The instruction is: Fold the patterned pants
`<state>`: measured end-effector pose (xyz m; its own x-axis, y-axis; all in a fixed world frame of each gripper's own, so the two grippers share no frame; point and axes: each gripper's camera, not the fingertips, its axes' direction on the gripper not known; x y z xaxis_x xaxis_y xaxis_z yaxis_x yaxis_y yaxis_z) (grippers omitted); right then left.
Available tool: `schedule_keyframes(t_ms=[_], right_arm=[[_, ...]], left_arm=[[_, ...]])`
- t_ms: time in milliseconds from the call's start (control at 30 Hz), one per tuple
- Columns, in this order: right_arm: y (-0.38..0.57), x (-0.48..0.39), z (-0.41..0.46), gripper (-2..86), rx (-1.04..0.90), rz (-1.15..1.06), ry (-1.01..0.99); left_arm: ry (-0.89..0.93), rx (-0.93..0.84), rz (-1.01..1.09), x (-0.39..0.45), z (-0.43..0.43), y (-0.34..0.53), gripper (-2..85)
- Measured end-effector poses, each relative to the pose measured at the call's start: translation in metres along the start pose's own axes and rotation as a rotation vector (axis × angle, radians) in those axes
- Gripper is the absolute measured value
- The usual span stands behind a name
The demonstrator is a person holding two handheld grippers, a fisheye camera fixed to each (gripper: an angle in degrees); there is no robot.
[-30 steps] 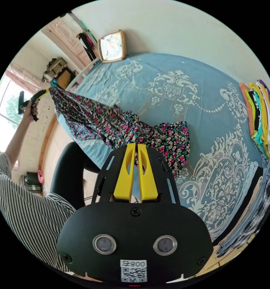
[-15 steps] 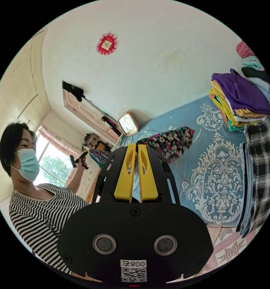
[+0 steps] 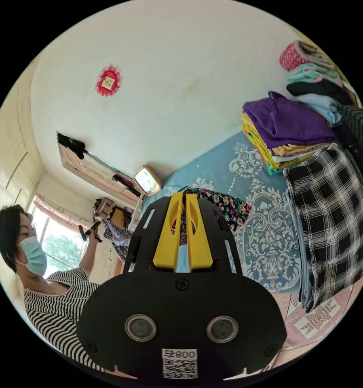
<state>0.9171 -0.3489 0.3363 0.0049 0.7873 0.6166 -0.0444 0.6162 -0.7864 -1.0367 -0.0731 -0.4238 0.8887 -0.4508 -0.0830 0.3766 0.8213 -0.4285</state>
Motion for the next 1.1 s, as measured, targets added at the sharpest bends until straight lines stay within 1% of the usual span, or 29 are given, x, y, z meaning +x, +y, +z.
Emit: schedule_keyframes(t_ms=[33,67,100,167,233,300,367,433,500,600,700,767,900,1000,1100], right_arm=[[-0.007,0.012,0.012,3.1,-0.033,0.041,0.032],[-0.018,0.034,0.034,4.1,-0.113,0.098,0.092],[-0.024,0.056,0.055,5.5,-0.205,0.183,0.199],[-0.026,0.08,0.075,6.6,-0.285,0.247,0.241],[-0.022,0.091,0.084,6.9,-0.303,0.25,0.252],[-0.014,0.095,0.09,7.1,-0.325,0.207,0.243],[-0.004,0.097,0.093,7.0,-0.334,0.188,0.221],[0.006,0.103,0.098,6.9,-0.354,0.193,0.195],[0.019,0.113,0.104,6.4,-0.359,0.224,0.149],[0.027,0.125,0.109,5.9,-0.35,0.269,0.108],[0.025,0.13,0.109,5.9,-0.33,0.283,0.105],[0.021,0.13,0.107,6.3,-0.317,0.276,0.129],[0.004,0.13,0.114,7.6,-0.299,0.261,0.141],[-0.011,0.124,0.13,7.8,-0.328,0.217,0.163],[-0.024,0.121,0.148,7.9,-0.379,0.177,0.211]], left_arm=[[-0.033,-0.102,-0.074,-0.013,0.033,0.003,2.9],[-0.059,-0.156,-0.097,-0.019,0.047,0.006,3.3],[-0.105,-0.222,-0.106,-0.027,0.069,0.015,4.0],[-0.127,-0.261,-0.097,-0.039,0.089,0.031,5.3],[-0.078,-0.296,-0.106,-0.062,0.101,0.051,7.3],[-0.051,-0.285,-0.115,-0.079,0.101,0.069,8.0],[0.0,-0.319,-0.13,-0.094,0.104,0.092,8.6],[0.037,-0.389,-0.188,-0.112,0.115,0.128,9.4],[0.084,-0.412,-0.265,-0.128,0.126,0.152,10.0],[0.232,-0.414,-0.444,-0.156,0.151,0.18,10.7],[0.267,-0.399,-0.515,-0.172,0.172,0.19,10.5],[0.282,-0.397,-0.511,-0.177,0.183,0.189,9.5],[0.247,-0.414,-0.468,-0.183,0.199,0.187,2.6],[0.242,-0.389,-0.408,-0.187,0.196,0.186,1.2],[0.248,-0.336,-0.4,-0.199,0.185,0.188,0.8]])
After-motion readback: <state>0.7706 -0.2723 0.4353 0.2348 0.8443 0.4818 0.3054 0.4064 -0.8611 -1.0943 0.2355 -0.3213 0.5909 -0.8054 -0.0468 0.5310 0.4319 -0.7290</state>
